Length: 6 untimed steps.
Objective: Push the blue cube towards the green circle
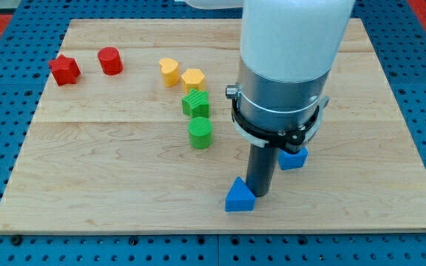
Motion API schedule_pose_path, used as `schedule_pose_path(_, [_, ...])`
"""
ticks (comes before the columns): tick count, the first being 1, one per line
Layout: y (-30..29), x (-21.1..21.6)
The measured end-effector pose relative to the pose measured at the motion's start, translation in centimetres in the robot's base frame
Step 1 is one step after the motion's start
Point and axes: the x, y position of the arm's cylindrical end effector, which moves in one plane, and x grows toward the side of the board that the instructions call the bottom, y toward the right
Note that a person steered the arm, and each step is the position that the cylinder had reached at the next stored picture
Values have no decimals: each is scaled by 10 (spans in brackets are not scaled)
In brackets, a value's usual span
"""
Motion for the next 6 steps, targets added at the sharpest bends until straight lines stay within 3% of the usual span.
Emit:
schedule_pose_path(2, [-16, 19])
schedule_pose_path(3, [32, 17])
schedule_pose_path(4, [145, -1])
schedule_pose_path(5, [176, -2])
schedule_pose_path(6, [176, -31])
